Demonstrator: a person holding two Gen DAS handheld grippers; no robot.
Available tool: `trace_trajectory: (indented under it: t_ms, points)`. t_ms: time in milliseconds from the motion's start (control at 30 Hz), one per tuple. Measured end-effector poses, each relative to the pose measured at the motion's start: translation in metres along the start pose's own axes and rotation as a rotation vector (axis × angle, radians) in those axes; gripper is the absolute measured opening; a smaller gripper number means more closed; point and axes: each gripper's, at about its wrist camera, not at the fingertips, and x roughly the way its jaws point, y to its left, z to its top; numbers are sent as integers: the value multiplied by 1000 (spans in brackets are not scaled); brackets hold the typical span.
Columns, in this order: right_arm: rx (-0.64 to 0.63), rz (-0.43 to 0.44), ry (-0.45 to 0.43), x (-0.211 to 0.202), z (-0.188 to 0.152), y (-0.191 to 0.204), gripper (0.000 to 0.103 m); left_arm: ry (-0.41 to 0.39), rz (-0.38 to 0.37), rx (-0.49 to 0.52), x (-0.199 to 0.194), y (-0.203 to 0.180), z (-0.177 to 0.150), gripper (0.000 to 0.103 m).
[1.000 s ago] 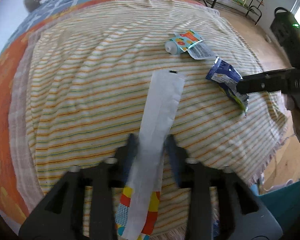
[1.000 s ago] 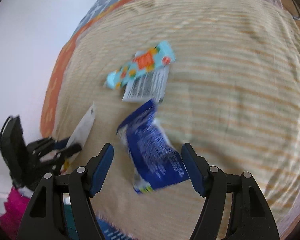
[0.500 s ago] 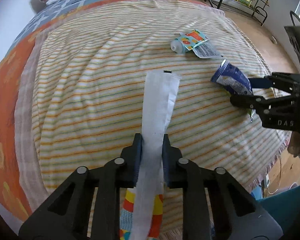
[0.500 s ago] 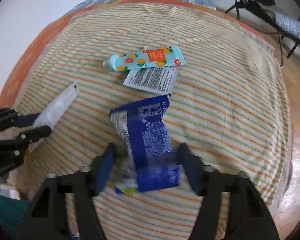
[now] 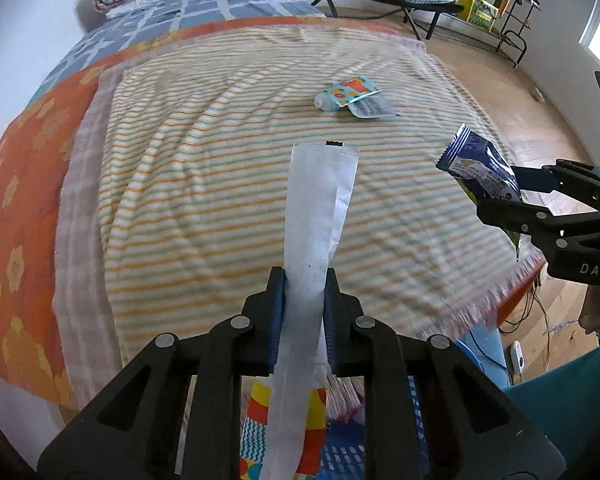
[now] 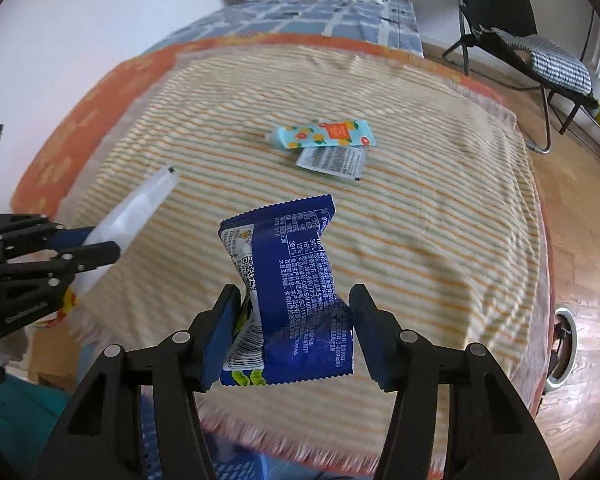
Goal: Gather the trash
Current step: 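Carry the strip and snack packet into the blue basket and open both grippers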
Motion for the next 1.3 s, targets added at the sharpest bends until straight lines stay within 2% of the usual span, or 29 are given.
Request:
trace_trajectory:
  t_ms: [333, 567, 1067, 1300]
  points:
    - [42, 51, -44, -46, -43, 13, 55, -62, -27, -33, -51, -20, -50, 17]
    - [61, 80, -55, -63, -77, 25, 55, -53, -41, -62, -65, -30, -89, 17]
    - [76, 102, -6, -63, -146, 54, 55, 100, -101, -146, -24, -48, -164, 17]
    - [82, 118, 50, -44, -166, 64, 55, 160, -93, -165, -2, -49, -180, 17]
